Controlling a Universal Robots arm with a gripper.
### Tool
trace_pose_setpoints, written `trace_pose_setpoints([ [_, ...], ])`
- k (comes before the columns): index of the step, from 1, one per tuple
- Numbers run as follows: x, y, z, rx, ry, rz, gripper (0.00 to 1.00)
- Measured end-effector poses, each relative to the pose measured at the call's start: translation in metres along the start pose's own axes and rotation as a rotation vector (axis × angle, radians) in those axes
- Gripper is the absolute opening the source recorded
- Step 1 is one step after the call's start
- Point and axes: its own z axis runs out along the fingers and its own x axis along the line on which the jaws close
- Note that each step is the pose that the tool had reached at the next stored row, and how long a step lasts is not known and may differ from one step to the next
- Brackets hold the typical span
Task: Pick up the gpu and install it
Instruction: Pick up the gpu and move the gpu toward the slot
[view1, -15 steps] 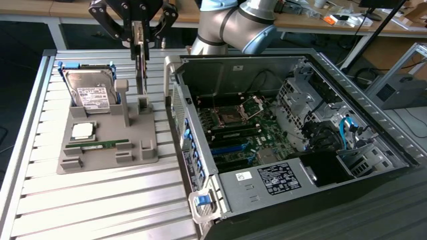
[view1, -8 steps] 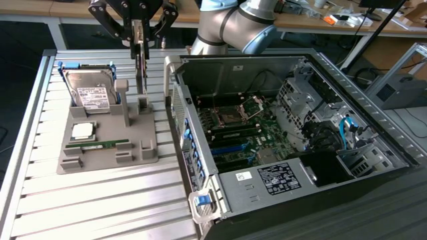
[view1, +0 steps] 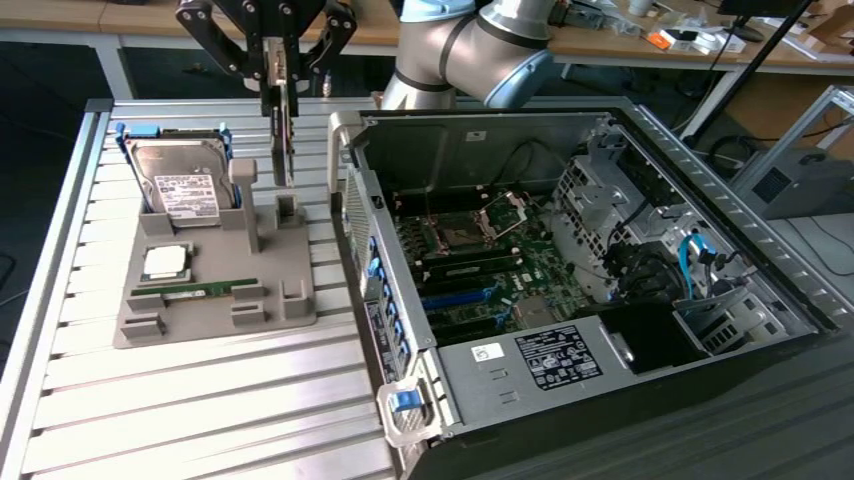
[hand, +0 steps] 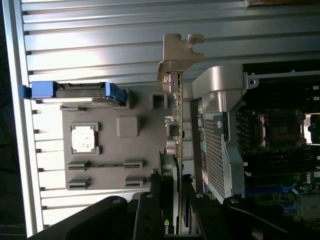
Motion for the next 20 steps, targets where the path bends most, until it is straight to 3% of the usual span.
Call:
trace_pose_setpoints([
  [20, -0.0001, 0.0001, -0.0042, -0.0017, 0.0000, 0.000, 0.27],
])
